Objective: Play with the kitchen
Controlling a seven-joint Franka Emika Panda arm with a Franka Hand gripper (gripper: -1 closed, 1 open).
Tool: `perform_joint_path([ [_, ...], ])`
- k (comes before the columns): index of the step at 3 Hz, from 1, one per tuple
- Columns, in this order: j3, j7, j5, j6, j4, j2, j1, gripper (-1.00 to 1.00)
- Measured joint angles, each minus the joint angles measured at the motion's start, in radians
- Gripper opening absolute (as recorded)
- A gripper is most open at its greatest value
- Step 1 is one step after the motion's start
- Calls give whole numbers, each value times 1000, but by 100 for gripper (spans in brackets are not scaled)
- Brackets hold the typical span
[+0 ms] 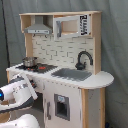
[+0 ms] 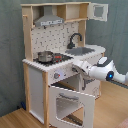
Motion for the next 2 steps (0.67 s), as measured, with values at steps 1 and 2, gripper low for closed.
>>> perform_joint_path([
  [1,0,101,0,1,-1,0,1,-100],
  [2,0,205,0,1,-2,0,2,-100],
])
